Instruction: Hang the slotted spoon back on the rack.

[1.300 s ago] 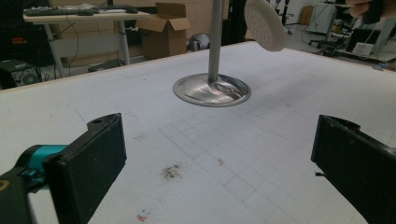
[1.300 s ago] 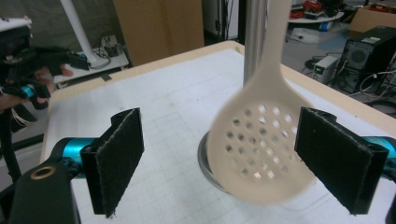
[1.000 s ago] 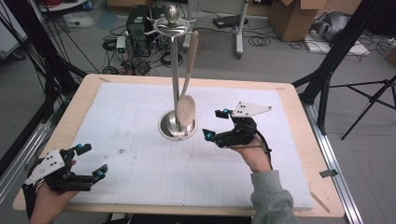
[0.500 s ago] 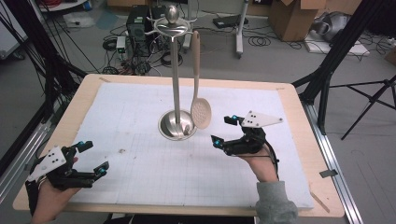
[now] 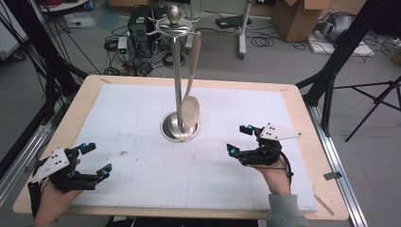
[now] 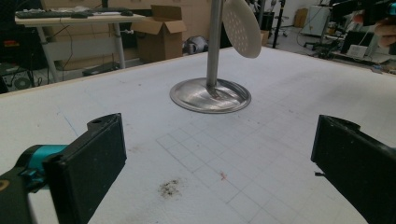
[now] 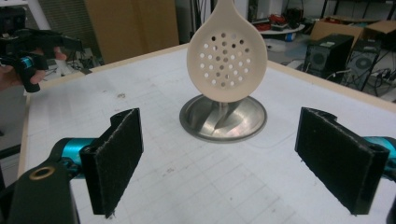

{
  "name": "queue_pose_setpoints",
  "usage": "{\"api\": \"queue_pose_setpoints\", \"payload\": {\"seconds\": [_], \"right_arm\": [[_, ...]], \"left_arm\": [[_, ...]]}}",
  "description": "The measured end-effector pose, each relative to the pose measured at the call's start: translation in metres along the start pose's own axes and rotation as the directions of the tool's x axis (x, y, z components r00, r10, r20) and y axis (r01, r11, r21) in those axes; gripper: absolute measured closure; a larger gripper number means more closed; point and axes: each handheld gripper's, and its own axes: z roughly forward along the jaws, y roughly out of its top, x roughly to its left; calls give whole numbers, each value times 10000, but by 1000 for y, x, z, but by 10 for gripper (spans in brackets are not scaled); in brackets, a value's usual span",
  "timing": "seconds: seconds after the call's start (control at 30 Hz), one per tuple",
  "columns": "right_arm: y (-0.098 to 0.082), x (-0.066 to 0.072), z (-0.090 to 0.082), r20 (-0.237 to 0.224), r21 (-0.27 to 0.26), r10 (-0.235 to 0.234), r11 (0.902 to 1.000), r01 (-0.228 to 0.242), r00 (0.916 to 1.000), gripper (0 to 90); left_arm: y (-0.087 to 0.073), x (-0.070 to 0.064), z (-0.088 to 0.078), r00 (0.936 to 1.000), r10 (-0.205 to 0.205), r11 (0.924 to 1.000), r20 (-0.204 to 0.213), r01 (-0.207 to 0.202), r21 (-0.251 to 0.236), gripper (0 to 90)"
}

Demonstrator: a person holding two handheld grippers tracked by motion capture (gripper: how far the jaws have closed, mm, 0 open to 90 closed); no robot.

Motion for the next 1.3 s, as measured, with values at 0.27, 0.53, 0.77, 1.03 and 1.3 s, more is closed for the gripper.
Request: {"api": "queue_pose_setpoints", "payload": {"seconds": [0.27,0.53,0.77,1.03,1.3], "right_arm": [[-13,-5,-12,142,-138,159,9998,-157,9998,140],[-22,-8,-25,234,-309,302,9991,-294,9993,141],[-33,-11,-36,288,-491,496,9976,-481,9984,141],[-42,-13,-48,341,-752,697,9949,-669,9970,142],[-48,-17,-61,629,-884,789,9934,-732,9949,141]], "left_arm": [[-1,1,0,10000,-9,10000,-3,9,28,36],[-1,1,0,10000,-23,10000,13,23,21,37],[-1,1,0,10000,21,10000,-8,-21,3,36],[-2,1,0,10000,-20,10000,14,20,27,37],[-3,3,-2,9999,-86,10000,-51,86,-8,37]]}}
